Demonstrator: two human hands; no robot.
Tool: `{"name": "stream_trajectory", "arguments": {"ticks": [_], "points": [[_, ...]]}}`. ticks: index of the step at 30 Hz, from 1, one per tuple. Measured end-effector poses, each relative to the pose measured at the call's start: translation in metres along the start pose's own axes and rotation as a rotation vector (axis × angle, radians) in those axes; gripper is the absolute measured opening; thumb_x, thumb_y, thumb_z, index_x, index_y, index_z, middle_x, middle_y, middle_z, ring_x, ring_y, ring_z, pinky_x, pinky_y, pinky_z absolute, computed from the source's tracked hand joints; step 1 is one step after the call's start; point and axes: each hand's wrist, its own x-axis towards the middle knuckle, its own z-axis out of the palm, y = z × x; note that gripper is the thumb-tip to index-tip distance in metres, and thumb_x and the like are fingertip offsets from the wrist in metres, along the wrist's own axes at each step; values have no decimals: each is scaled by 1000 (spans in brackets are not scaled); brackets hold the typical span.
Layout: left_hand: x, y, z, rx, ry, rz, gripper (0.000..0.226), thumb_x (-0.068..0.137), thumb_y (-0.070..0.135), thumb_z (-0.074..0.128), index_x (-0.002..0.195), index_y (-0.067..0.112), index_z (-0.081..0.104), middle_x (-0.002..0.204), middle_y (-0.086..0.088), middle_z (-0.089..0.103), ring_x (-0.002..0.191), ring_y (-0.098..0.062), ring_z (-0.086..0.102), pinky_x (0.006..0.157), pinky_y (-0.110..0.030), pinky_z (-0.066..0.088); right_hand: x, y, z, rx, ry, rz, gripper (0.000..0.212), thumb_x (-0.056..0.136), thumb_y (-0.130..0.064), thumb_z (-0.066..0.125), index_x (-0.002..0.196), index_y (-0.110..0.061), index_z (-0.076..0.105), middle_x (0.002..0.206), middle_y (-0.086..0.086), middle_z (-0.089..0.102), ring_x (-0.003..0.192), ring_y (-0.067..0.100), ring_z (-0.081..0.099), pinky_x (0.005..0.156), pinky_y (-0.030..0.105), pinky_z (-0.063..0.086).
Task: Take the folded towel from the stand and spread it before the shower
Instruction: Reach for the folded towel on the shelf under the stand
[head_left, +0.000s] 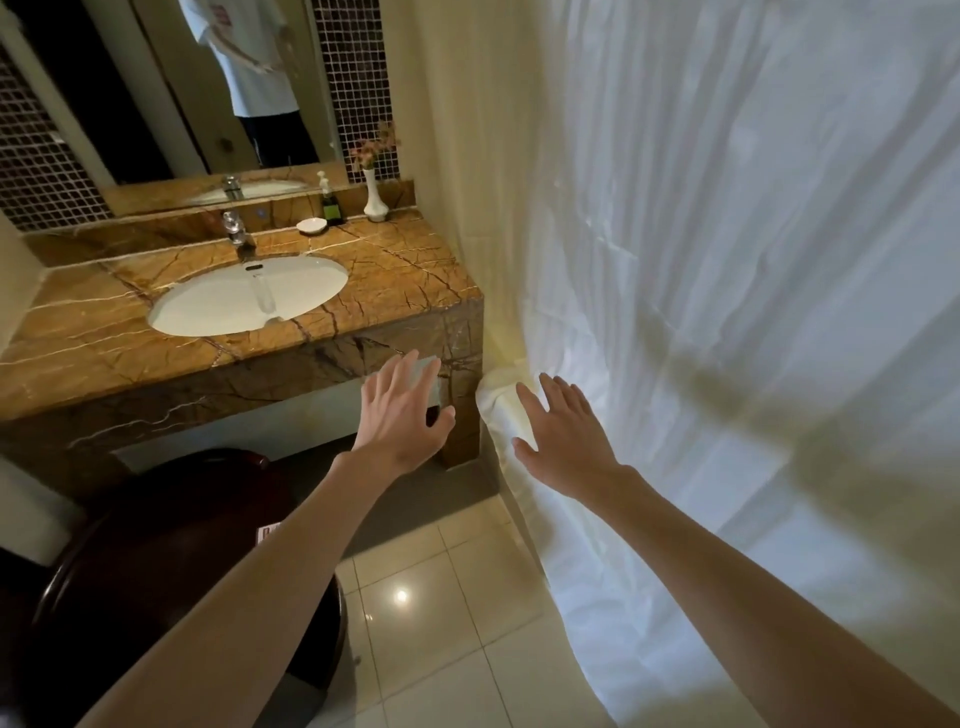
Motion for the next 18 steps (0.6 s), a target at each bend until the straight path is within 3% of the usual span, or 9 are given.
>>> {"name": "stream_trajectory", "arguments": {"ticks": [5, 11, 18], "points": [[19, -28, 8, 33, -3, -96, 66, 88, 51, 43, 147, 24, 27, 156, -11, 21, 143, -30, 12, 115, -49, 9, 54, 2, 29, 9, -2, -91, 64, 94, -46, 43, 149, -20, 21, 157, 14, 18, 144, 33, 13, 118, 45, 13], [51, -64, 18, 84, 6, -264, 67, 88, 51, 41, 147, 23, 27, 156, -10, 22, 144, -29, 13, 115, -48, 11, 133, -8, 59, 66, -4, -214, 65, 91, -43, 47, 146, -20, 21, 154, 16, 22, 143, 33, 15, 113, 39, 1], [76, -94, 22, 95, 56, -448, 64, 91, 45, 49, 147, 22, 29, 157, -8, 22, 145, -28, 12, 116, -48, 9, 203, -22, 76, 104, -17, -440, 64, 91, -39, 52, 144, -16, 25, 151, 20, 25, 141, 34, 20, 115, 42, 13]]}}
